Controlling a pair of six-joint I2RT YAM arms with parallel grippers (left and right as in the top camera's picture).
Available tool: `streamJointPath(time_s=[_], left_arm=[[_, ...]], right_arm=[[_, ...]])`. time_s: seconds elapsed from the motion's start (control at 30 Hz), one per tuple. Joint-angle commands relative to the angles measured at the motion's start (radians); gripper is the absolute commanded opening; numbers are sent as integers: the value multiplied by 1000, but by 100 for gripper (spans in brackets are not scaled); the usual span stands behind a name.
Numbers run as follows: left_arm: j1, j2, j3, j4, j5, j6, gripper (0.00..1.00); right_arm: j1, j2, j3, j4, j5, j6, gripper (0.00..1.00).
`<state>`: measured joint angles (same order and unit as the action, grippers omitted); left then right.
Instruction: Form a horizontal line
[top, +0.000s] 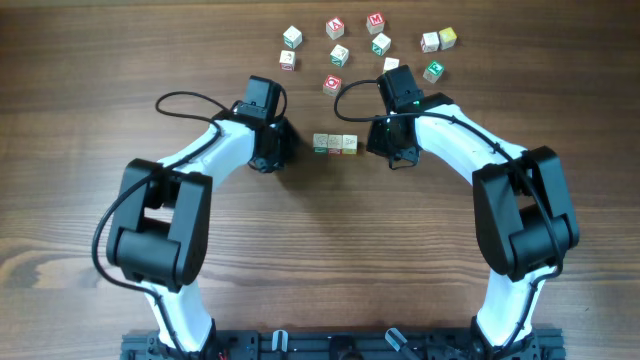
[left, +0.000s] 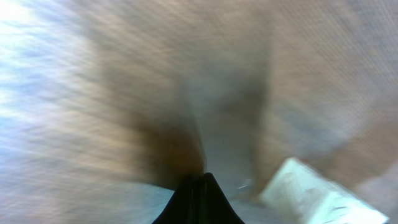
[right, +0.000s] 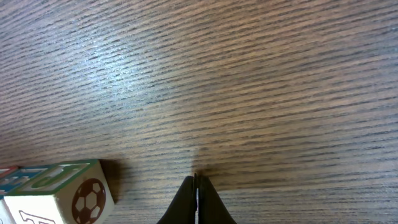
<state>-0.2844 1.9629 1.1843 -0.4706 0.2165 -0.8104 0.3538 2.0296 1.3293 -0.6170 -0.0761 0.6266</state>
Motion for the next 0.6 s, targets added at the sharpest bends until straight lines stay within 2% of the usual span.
streamJointPath(time_s=[0.0, 0.23, 0.57], left_arm=[[13, -93, -29, -69, -157, 71, 4], [12, -329, -29, -233, -350, 71, 4], [12, -617, -29, -439, -439, 70, 4]], right_arm=[[6, -34, -6, -11, 16, -33, 4], [6, -147, -6, -51, 17, -60, 4], [6, -439, -6, -162, 63, -90, 5]])
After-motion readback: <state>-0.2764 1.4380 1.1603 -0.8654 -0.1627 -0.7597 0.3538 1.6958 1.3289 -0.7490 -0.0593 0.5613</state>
